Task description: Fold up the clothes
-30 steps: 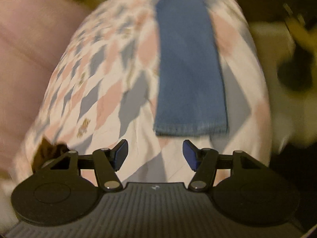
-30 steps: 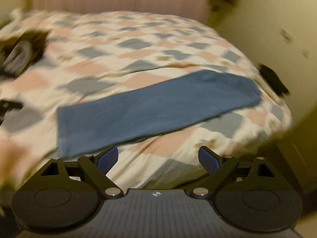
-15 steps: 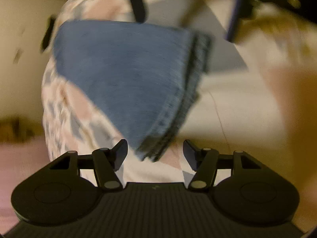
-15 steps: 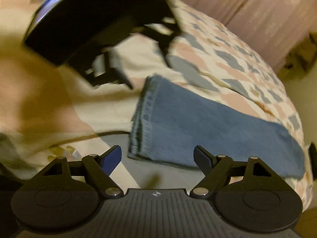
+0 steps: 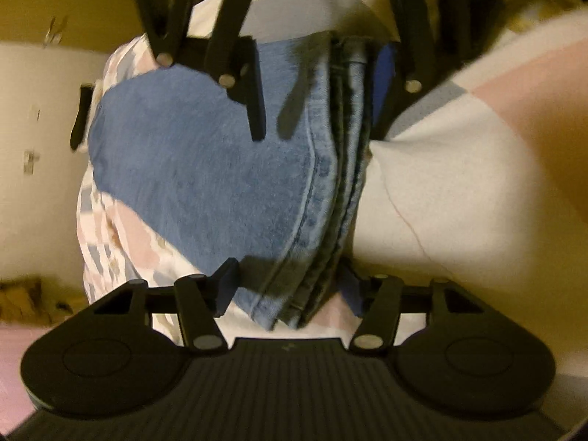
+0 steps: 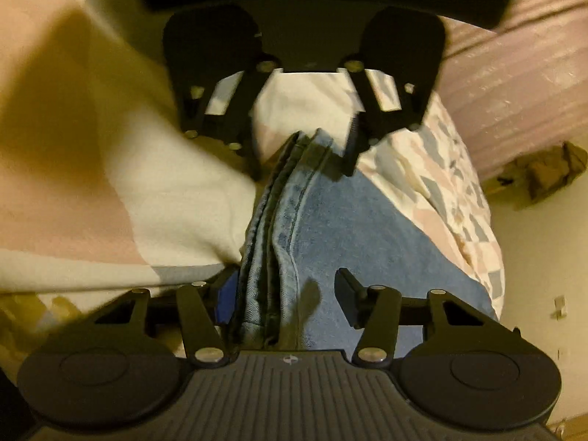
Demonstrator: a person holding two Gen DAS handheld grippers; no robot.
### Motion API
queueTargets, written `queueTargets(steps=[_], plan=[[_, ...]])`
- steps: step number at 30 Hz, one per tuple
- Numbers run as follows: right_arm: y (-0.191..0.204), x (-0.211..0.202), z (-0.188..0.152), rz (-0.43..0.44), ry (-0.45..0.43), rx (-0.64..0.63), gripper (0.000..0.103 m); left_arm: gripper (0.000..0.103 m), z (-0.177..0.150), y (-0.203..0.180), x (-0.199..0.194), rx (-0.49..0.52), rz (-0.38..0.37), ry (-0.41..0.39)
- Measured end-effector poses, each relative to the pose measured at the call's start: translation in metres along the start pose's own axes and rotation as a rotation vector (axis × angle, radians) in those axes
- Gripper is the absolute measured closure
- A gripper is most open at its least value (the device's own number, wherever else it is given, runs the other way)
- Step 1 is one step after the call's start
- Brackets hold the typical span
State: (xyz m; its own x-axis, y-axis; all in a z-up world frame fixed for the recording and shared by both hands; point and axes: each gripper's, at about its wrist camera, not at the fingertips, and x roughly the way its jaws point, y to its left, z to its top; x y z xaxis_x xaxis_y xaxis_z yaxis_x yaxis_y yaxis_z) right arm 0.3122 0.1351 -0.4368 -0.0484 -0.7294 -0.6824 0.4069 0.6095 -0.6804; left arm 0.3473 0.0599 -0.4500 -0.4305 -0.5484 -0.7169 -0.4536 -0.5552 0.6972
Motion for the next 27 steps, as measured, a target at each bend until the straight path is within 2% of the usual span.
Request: queueTargets(steps=[2, 3, 4, 5, 7, 9, 14, 16, 18, 21, 24, 26, 27], plan=[[0.001, 0.002, -0.002, 0.018, -0.005, -0.022, 0.058, 0.052, -0.001, -0.001, 0.002, 0.025, -0.003, -0.016], [0.001, 0.002, -0.003, 0.039, -0.005, -0.028, 0.072, 0.060, -0.002, 0.002, 0.002, 0.024, -0.020, -0.019], [0.000, 0.002, -0.004, 0.059, -0.005, -0.030, 0.075, 0.069, -0.002, 0.004, 0.001, 0.022, -0.042, -0.018], [-0.004, 0.003, -0.004, 0.079, -0.007, -0.016, 0.077, 0.072, -0.002, 0.009, 0.000, 0.024, -0.059, -0.014], [-0.026, 0.002, -0.004, 0.143, -0.004, 0.051, 0.088, 0.084, 0.000, 0.026, -0.006, 0.005, -0.101, -0.005], [-0.056, -0.005, -0.006, 0.212, -0.017, 0.145, 0.090, 0.087, 0.004, 0.052, -0.016, -0.051, -0.134, -0.003], [-0.174, -0.019, -0.034, 0.379, -0.015, 0.522, 0.092, 0.088, 0.017, 0.159, -0.039, -0.244, -0.090, -0.026], [-0.229, -0.013, -0.058, 0.451, -0.014, 0.680, 0.092, 0.088, 0.026, 0.203, -0.034, -0.297, -0.066, -0.039], [-0.280, -0.005, -0.084, 0.496, -0.027, 0.799, 0.092, 0.088, 0.041, 0.250, -0.013, -0.329, -0.036, -0.042], [-0.350, 0.019, -0.125, 0.509, -0.051, 0.856, 0.092, 0.086, 0.067, 0.313, 0.036, -0.378, -0.005, -0.034], [-0.410, 0.059, -0.170, 0.503, -0.058, 0.854, 0.092, 0.086, 0.095, 0.374, 0.101, -0.502, 0.011, 0.020], [-0.443, 0.095, -0.202, 0.515, -0.064, 0.851, 0.092, 0.075, 0.109, 0.408, 0.138, -0.619, 0.038, 0.089], [-0.460, 0.116, -0.218, 0.528, -0.070, 0.849, 0.092, 0.063, 0.114, 0.427, 0.158, -0.714, 0.051, 0.130]])
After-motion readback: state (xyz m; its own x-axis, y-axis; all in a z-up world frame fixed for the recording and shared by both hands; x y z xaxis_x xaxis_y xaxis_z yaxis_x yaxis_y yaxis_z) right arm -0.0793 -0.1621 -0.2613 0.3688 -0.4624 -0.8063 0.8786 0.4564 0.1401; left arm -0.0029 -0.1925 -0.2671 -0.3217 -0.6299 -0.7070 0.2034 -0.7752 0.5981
